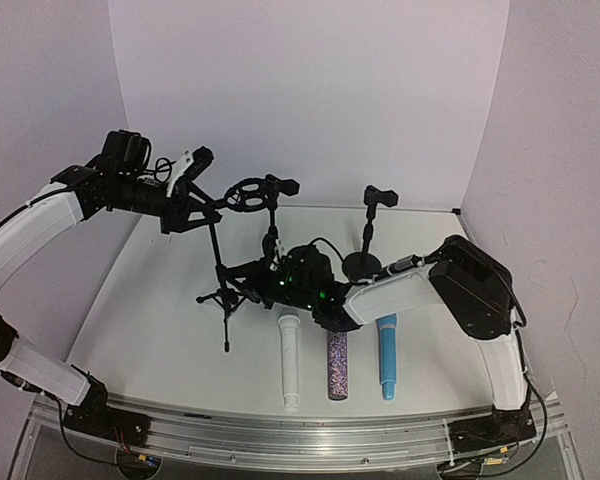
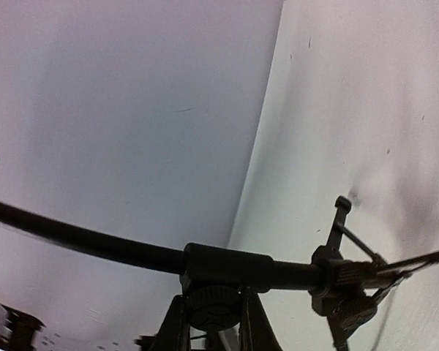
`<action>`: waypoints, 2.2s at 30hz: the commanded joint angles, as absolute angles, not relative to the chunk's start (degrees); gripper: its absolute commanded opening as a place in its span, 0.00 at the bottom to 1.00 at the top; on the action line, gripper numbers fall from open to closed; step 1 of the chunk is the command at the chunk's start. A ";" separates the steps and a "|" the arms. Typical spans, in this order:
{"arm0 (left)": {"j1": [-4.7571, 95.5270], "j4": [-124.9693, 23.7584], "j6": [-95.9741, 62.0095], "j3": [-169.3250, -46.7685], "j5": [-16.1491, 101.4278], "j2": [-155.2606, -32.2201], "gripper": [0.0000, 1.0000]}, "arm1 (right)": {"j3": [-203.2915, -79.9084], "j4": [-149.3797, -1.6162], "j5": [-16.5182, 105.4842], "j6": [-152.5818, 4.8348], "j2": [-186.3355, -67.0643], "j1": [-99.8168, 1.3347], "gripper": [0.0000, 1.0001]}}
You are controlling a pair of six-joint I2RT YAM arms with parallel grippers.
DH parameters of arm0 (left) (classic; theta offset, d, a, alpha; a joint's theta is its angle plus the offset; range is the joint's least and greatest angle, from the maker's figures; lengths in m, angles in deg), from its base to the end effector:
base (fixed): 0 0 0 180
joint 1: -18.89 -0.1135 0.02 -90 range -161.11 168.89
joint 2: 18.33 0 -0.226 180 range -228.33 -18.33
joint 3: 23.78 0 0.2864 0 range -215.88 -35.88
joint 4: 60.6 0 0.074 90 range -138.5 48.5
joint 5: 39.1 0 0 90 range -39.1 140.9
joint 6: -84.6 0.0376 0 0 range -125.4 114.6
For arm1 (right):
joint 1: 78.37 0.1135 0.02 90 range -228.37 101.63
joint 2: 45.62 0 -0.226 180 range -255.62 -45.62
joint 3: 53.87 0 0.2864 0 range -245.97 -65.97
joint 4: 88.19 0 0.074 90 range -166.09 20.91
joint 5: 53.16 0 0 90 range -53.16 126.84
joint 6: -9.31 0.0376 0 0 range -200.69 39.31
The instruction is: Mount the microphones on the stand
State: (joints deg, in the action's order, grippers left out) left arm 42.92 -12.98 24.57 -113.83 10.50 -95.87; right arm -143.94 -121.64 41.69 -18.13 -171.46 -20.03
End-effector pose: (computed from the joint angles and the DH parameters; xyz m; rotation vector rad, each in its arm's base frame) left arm 0.2959 -0.1586 0.3372 1.2868 1.6578 -0.7019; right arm 0.2577 0.4239 0.1248 -0.0073 1.9005 1.6260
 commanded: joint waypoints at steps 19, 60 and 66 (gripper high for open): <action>42.89 -15.66 24.24 -114.72 7.94 -93.59 0.00 | -146.24 -125.62 23.20 47.41 -175.77 -17.86 0.05; 42.88 -15.42 24.21 -114.01 8.36 -92.69 0.00 | -139.74 -124.38 24.14 -116.63 -165.81 -14.56 0.55; 42.88 -15.71 23.84 -114.13 7.99 -93.07 0.00 | -142.91 -121.31 24.77 -116.79 -169.48 -14.56 0.46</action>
